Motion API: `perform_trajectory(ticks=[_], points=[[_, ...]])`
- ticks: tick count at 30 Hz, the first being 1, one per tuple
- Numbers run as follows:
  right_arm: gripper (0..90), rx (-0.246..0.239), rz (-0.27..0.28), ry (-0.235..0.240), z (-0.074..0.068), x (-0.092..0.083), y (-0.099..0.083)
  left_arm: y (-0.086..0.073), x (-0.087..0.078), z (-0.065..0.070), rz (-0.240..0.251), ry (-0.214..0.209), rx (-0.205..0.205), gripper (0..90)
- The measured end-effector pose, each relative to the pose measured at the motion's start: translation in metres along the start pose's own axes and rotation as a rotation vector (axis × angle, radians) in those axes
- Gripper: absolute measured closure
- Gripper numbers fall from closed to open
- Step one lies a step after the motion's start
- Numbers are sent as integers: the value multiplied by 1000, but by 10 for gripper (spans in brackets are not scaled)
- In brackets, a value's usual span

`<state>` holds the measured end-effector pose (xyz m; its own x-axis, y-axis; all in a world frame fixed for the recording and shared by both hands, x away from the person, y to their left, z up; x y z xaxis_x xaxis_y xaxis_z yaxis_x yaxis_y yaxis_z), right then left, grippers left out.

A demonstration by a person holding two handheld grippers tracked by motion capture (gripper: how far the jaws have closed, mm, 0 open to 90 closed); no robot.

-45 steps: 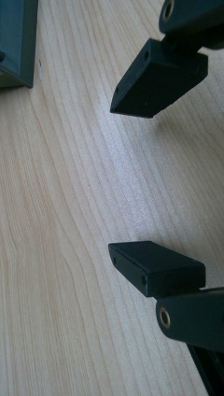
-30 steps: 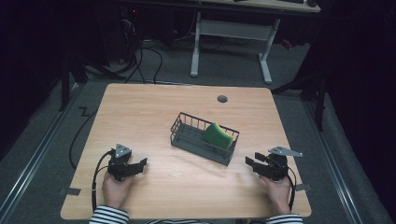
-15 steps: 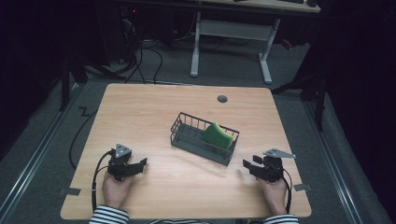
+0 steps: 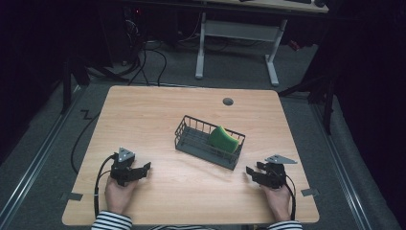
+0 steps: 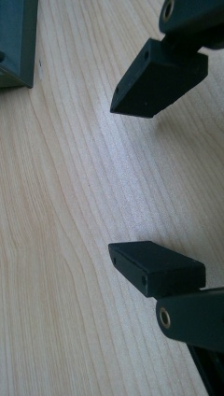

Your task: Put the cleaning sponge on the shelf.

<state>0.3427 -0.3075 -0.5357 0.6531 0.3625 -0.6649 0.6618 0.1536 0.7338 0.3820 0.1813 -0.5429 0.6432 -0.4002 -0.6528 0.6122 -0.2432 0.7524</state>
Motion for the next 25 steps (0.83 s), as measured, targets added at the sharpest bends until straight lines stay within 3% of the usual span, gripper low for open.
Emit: perform_trajectory(ticks=[7,12,25], points=[[393,-40,0,-44,-8,4,0,0,0,0,0,-1,0,279],[367,-125,-19,-110,-18,6,0,0,0,0,1,-2,-2,278],[321,-108,-24,-113,-20,7,-1,0,0,1,0,1,0,276]])
Point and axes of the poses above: each handheld gripper's, and its own axes: x roughly forward along the jaws, y roughly out of its top, z roughly to its right, the point moved 1 cm from there along x, roughly forward along the jaws
